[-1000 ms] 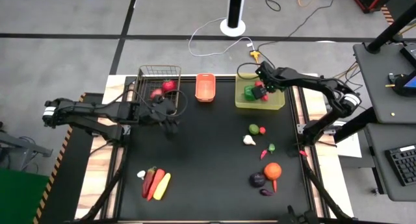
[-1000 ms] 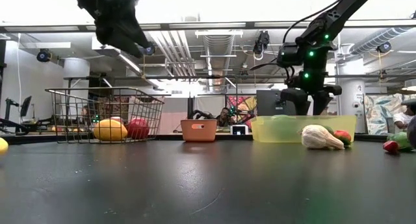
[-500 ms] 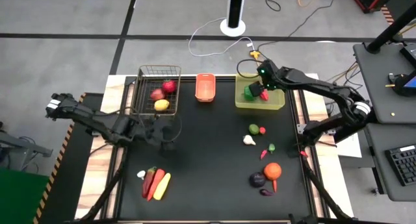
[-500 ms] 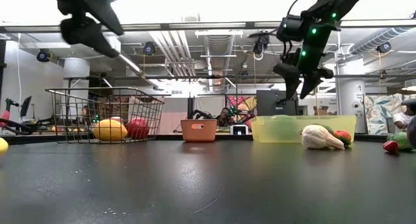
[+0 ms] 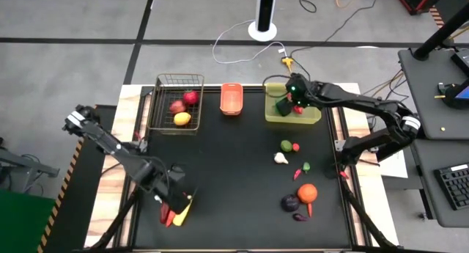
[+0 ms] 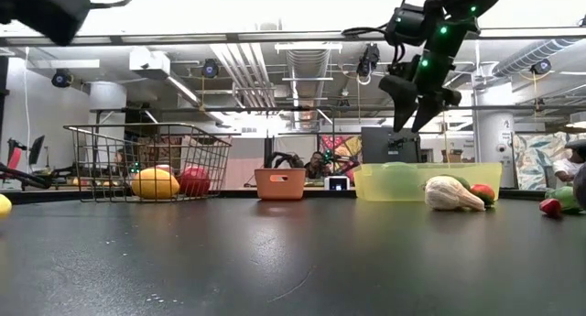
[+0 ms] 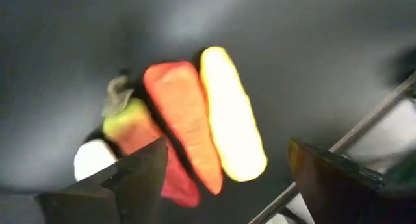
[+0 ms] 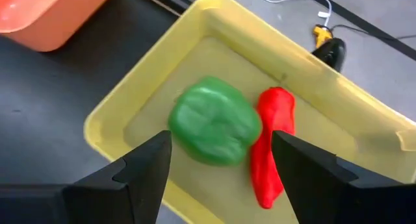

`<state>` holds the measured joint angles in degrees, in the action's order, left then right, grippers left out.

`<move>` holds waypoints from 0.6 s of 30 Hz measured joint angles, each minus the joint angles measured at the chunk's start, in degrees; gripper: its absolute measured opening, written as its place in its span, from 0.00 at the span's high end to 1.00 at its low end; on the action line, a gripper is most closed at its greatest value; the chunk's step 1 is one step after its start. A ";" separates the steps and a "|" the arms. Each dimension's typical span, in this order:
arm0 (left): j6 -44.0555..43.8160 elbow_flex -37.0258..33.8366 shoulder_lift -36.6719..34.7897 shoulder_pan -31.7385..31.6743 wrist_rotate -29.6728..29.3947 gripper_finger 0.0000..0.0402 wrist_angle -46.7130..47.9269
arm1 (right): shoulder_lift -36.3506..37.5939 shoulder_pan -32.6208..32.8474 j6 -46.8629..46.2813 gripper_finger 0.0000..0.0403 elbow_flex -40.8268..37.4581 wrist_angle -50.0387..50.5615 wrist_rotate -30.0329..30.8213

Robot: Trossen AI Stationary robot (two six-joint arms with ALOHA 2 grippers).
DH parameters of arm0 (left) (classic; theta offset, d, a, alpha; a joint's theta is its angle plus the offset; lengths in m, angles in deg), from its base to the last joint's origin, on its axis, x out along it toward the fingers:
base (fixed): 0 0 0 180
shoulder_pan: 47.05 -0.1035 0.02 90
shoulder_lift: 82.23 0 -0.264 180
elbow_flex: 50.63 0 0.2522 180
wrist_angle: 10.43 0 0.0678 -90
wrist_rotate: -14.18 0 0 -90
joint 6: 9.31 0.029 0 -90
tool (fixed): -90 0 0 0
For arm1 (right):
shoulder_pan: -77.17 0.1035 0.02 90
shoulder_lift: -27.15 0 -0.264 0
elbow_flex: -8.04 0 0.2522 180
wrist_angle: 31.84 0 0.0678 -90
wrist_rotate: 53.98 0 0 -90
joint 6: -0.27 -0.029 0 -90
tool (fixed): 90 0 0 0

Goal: Sort produce into baskets
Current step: Put the orange carrot into the yellow bin

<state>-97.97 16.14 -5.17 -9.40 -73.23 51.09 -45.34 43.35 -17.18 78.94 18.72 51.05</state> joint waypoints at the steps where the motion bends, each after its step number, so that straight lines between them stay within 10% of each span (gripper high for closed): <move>1: -1.29 0.54 0.99 0.70 -0.13 0.27 0.84 | 0.00 0.51 0.00 0.36 0.00 -0.22 0.01; 18: -3.16 2.58 10.01 1.92 -2.78 0.38 3.43 | 0.00 4.48 -2.05 0.35 0.00 -1.16 0.02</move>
<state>-101.13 18.73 4.84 -7.48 -76.02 54.52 -45.34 47.83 -19.24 78.94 17.56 51.07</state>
